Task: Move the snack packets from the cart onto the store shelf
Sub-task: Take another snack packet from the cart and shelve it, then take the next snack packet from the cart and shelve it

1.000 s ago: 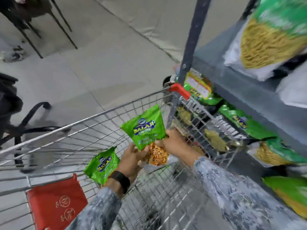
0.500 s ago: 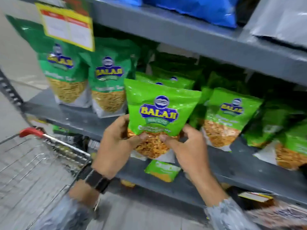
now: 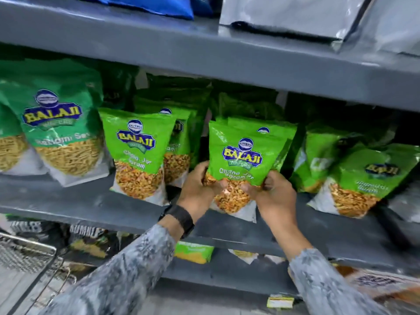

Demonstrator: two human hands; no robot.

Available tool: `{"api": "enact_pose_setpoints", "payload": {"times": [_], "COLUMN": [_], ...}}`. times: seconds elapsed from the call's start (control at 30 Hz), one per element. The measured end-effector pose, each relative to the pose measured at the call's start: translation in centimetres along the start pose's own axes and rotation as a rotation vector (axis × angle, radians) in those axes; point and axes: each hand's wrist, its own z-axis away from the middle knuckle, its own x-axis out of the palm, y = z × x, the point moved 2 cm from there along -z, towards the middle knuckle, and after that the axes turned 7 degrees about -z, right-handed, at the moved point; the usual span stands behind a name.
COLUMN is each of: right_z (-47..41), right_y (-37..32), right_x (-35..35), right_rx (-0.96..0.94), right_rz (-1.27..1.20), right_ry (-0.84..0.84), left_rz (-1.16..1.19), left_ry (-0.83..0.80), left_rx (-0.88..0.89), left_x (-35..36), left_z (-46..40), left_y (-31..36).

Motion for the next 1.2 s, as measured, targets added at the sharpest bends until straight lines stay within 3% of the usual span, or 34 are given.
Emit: {"api": "enact_pose_setpoints", "payload": {"times": [0.1, 0.2, 0.33, 0.47, 0.6, 0.77, 0.87, 0.97, 1.07, 1.2], "right_z": [0.8, 2.6, 5.1, 8.1, 13.5, 25.8, 35.5, 42.6, 47.9, 52.7], "right_y": [-0.5, -2.2, -6.1, -12.0, -16.9, -18.6, -17.3, -14.8, -10.6, -4.3], "right_x": [-0.5, -1.4, 0.1, 7.1, 17.6, 33.6, 42.0, 47.7, 53.1, 57.7], "right_rx": [-0.014, -0.079, -0.396, -0.678, -0.863, -1.046, -1.086, -1.019, -0.834, -0.518], "right_rz": [-0.037, -0.067, 0.054, 0.089, 0.28, 0.443, 0.435, 0.528, 0.705, 0.865], "right_ry": [0.016, 0.135, 0.291, 0.107, -0.228, -0.68, -0.972, -1.231, -1.556, -1.752], "left_rz": [-0.028, -0.08, -0.253, -0.399, -0.87, -1.218, -1.241, -1.039, -0.772, -0.409], "left_ry": [-0.02, -0.05, 0.055, 0.277, 0.579, 0.755, 0.781, 0.754, 0.752, 0.84], "left_rx": [-0.005, 0.009, 0.138, 0.279, 0.262, -0.197, -0.512, -0.808, -1.008, -1.198], "left_x": [-0.2, -1.4, -5.4, -13.8, -26.1, -42.6, -49.3, -51.7, -52.1, -52.0], "left_z": [0.0, 1.3, 5.0, 9.5, 15.0, 25.8, 33.8, 39.0, 42.5, 44.8], "left_y": [-0.3, 0.0, 2.3, 4.5, 3.8, -4.9, -12.6, -19.7, -26.2, -33.0]}}
